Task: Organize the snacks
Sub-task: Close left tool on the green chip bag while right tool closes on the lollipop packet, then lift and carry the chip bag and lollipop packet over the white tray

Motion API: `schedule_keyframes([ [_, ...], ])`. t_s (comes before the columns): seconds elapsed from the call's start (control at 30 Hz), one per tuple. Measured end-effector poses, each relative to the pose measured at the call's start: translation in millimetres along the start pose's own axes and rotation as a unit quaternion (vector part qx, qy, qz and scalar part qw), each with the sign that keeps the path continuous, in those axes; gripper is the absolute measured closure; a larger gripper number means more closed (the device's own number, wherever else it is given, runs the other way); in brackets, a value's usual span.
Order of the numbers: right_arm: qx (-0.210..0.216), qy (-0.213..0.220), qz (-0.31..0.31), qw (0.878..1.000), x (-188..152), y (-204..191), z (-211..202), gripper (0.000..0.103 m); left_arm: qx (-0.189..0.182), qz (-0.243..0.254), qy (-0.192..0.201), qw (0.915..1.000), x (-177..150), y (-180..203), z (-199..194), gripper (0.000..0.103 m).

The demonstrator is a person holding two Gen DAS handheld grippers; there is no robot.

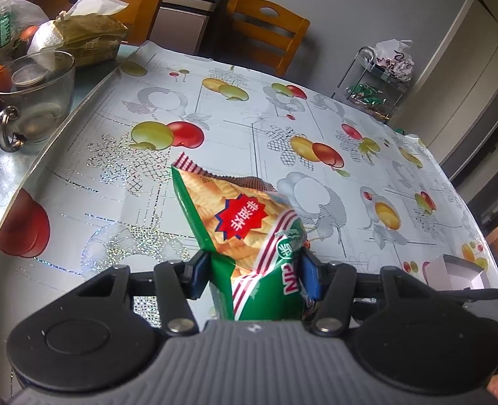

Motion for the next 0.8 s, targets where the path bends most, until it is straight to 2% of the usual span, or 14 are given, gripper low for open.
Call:
schedule_keyframes([
  [0.03, 0.001, 0.001, 0.001, 1.000, -0.7, 0.2, -1.3, 0.089, -0.001, 0.001, 0.001, 1.0000, -0.2, 0.9, -0.9, 0.051],
  [0.2, 0.004, 0.008, 0.004, 1.000, -2.1, 1.6, -9.9, 0.091, -0.009, 0.013, 0.007, 0.9999, -0.3, 9.3, -6.9, 0.054],
  [0.8, 0.014, 0.049, 0.027, 0.998, -5.0, 12.7, -54.6, 0.091, -0.023, 0.045, 0.017, 0.9986, -11.3, 42.7, -32.4, 0.055],
])
Point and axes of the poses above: each gripper's, at about its wrist camera, not at the fingertips, and z roughly the way its jaws point, y to its right, x to its top, the point moved 9 cm from there along z, roughly the way its jaws point
